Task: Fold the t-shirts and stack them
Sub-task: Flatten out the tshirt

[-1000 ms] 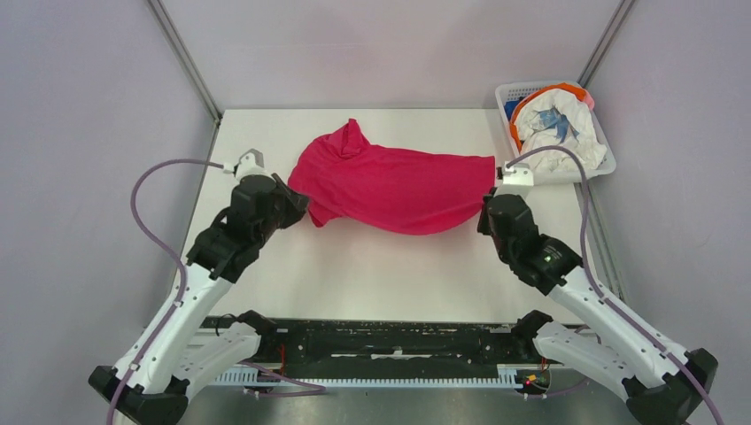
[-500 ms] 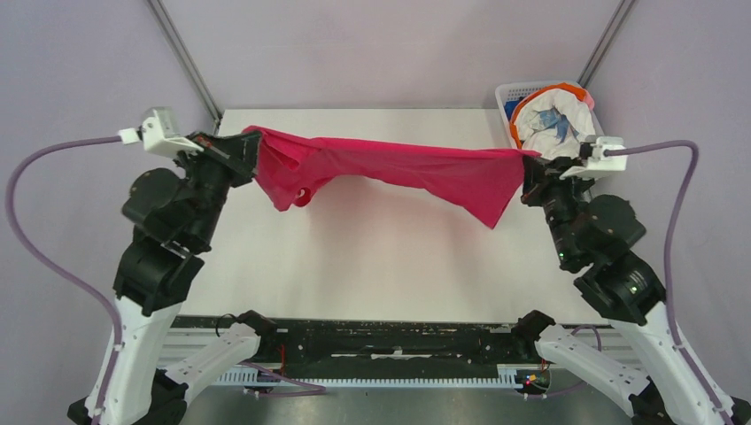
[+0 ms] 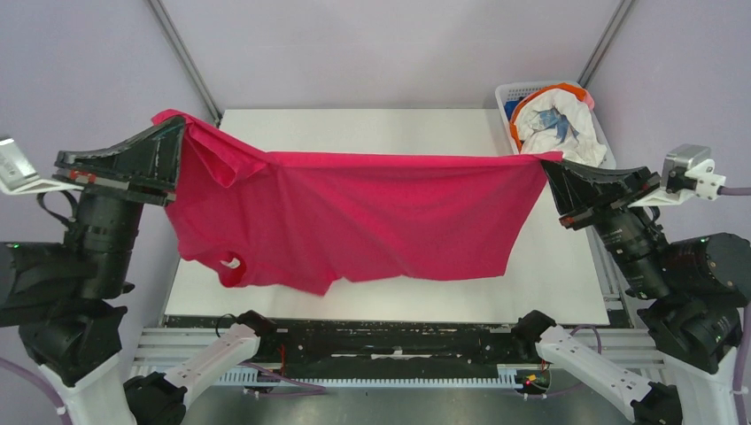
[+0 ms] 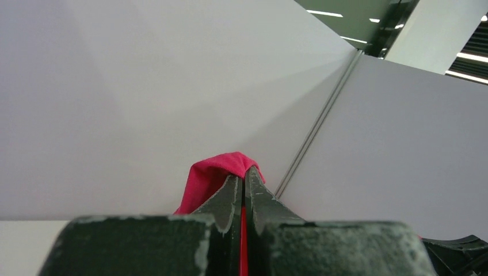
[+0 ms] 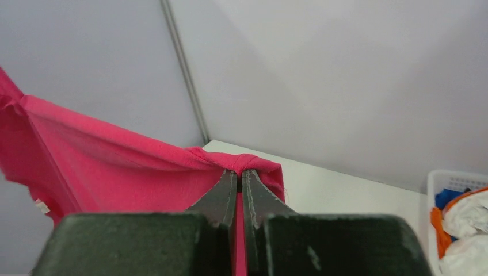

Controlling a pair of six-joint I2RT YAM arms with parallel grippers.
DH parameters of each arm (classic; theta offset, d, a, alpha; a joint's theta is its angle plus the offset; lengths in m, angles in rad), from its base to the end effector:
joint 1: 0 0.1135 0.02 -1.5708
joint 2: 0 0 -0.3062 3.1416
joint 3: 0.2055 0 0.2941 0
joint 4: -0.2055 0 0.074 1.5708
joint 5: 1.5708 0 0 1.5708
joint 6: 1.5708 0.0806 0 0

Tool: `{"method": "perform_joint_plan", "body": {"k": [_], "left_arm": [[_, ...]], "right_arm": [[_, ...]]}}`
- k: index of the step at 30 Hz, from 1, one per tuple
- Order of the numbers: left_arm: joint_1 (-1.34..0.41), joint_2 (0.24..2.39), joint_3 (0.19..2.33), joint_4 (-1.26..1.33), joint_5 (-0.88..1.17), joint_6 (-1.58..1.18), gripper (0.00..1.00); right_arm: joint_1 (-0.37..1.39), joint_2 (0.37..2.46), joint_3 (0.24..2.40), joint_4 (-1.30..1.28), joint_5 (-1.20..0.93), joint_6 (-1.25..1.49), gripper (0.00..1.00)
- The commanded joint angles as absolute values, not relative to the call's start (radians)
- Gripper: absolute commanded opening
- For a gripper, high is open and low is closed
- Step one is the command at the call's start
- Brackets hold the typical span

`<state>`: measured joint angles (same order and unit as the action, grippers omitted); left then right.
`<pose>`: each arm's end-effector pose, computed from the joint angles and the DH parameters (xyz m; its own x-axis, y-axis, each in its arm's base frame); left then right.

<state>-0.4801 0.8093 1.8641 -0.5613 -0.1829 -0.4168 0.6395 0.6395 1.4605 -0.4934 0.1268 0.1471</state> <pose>0.0365 -0.0025 0.6878 0.2578 -0.5831 -0.7704 0.4555 0.7766 -0.4353 0.0641 0.0350 0.5974 0.1827 0.3171 -0.9306 -0.5284 0.8299 0.1790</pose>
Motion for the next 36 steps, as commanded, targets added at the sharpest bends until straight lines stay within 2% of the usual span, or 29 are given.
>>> {"method": "perform_joint_plan", "body": {"k": [1,5,10,17,20,23,26,31,36], "left_arm": [[-0.484,0.833,1.956,-0.595,-0.115,-0.342,0.02],[-0.483,0.846,1.961,-0.603,-0.125,-0.333,0.02],[-0.485,0.866,1.878,-0.585,-0.202,-0.324,0.02],[-0.484,0.954,1.626,-0.465,-0.462,-0.303,0.02],[-0.482,1.074,1.546,-0.373,-0.628,-0.258,0.02],[-0.450,1.249,1.542,-0.289,-0.660,-0.211,0.02],[-0.431,1.436,1.556,-0.194,-0.722,-0.169,0.02],[-0.393,1.692,1.644,-0.108,-0.696,-0.110,0.02],[-0.339,1.899,1.771,-0.084,-0.631,-0.105,0.02]], "right_arm": [[0.639,0.607,1.499,-0.492,0.002,0.178,0.00],[0.639,0.594,1.484,-0.499,0.033,0.191,0.00],[0.637,0.602,1.435,-0.511,0.207,0.197,0.00],[0.636,0.681,1.262,-0.536,0.725,0.244,0.00],[0.636,0.780,1.193,-0.532,0.975,0.273,0.00],[0.632,0.911,1.169,-0.509,1.096,0.291,0.00],[0.577,1.042,1.134,-0.429,1.050,0.287,0.00],[0.413,1.226,1.094,-0.245,0.759,0.272,0.00],[0.315,1.410,1.125,-0.122,0.615,0.244,0.00]]}}
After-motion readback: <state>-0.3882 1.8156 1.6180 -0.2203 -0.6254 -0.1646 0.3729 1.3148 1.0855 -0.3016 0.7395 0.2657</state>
